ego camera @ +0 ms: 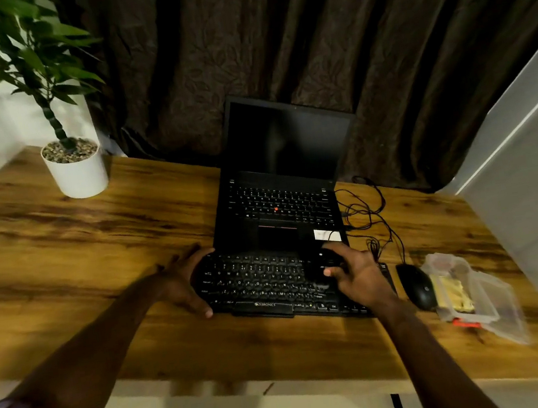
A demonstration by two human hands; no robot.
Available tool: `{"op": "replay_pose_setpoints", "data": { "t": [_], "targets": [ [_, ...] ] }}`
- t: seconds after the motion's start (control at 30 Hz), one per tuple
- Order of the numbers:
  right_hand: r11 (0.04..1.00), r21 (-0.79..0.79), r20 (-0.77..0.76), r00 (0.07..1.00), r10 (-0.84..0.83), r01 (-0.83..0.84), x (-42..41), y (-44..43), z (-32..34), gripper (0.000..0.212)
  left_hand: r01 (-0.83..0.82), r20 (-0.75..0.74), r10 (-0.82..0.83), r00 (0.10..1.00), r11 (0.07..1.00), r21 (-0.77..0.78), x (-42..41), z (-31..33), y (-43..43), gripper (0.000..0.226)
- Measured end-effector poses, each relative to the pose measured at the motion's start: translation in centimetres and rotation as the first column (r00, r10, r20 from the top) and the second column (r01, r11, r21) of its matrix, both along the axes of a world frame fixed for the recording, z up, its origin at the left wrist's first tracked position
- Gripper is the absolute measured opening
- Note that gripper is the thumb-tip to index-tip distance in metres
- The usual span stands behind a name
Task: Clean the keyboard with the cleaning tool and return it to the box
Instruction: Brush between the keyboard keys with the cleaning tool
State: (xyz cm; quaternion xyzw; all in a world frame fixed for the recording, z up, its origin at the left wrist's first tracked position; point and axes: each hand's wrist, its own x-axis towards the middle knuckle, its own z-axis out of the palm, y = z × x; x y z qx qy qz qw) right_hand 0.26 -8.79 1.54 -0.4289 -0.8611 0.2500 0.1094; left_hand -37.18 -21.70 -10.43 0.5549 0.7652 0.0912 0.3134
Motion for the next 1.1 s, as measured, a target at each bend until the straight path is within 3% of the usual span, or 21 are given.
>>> {"op": "replay_pose_setpoints", "data": {
  "t": [0.2,0.57,0.8,0.9,1.1],
  "targets": [
    [0.997,-0.083,-0.117,0.993,-0.005,-0.005,-1.3,-1.4,0.9,0.046,-0.013,-0.010,0.013,1.000,1.000,0.004,-0.4,-1.2,0.4,0.155],
    [0.997,0.011,-0.083,0.994,-0.071,0.073,2.3,-0.6,1.0,0.049,-0.011,-0.007,0.011,1.000,1.000,0.022,-0.4,-1.4,0.4,0.156],
    [0.996,-0.091,-0.053,0.999,0.009,-0.014,-2.7,-1.8,-0.8,0.055,-0.006,-0.042,0.007,0.999,1.000,0.022,-0.6,-2.1,0.8,0.155],
    [0.990,-0.134,-0.126,0.992,0.023,-0.040,-4.0,-2.5,-0.1,0.048,-0.005,-0.044,0.006,0.999,1.000,0.021,-0.6,-2.1,0.7,0.155],
    [0.991,-0.128,-0.112,0.992,-0.060,0.045,-1.1,-1.3,0.1,0.051,0.012,-0.006,-0.011,1.000,1.000,0.021,-0.2,-0.7,0.4,0.156]
  ]
}}
